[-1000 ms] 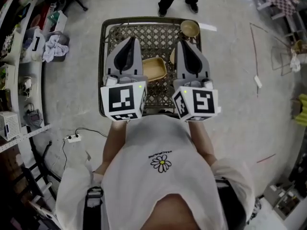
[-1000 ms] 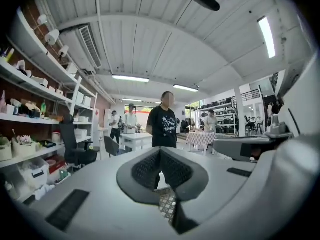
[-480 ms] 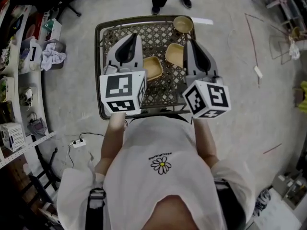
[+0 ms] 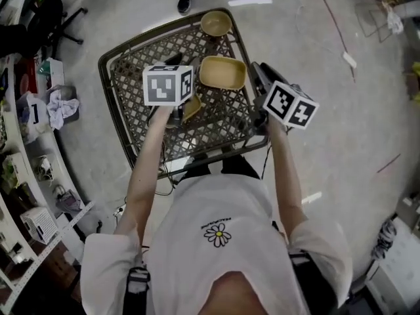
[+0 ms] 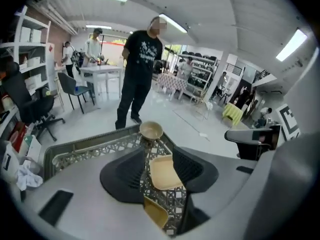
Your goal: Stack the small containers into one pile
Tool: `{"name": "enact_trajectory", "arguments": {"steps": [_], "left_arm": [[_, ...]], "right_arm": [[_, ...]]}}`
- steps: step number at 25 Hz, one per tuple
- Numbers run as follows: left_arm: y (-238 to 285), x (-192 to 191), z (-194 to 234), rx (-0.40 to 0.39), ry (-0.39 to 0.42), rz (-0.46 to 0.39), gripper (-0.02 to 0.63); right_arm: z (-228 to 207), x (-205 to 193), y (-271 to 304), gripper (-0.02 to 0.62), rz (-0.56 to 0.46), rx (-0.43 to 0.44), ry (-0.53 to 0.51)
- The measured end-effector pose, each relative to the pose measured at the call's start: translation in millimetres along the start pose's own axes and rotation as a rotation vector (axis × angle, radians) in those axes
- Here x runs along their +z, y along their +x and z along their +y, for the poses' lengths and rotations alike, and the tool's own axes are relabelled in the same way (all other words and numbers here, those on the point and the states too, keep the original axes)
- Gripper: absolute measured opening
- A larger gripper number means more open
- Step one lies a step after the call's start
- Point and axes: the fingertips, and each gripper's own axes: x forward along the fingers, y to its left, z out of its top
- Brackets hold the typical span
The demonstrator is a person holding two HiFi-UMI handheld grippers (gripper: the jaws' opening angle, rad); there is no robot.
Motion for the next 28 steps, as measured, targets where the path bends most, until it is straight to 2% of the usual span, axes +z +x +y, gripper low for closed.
{"name": "enact_trajectory", "arguments": {"steps": [5, 10, 19, 28], "left_arm": [[70, -55, 9, -0.008, -0.031, 0.216, 0.186], [104, -98, 16, 0.001, -0.071, 0.350, 0.184], [126, -115, 15, -0.018, -0.076, 0.400, 0.166], [129, -120, 24, 0.024, -0.075, 0.416, 0.050]], "right_arm": [[-58, -57, 44, 0.129, 0.169, -0.089, 0.067], [-86, -108, 70, 0.129, 0.300, -0.137, 0.123], [-98, -129, 86, 0.124, 0.340, -0.159, 0.160], [-101, -136, 90, 0.100, 0.365, -0.176, 0.160]]}}
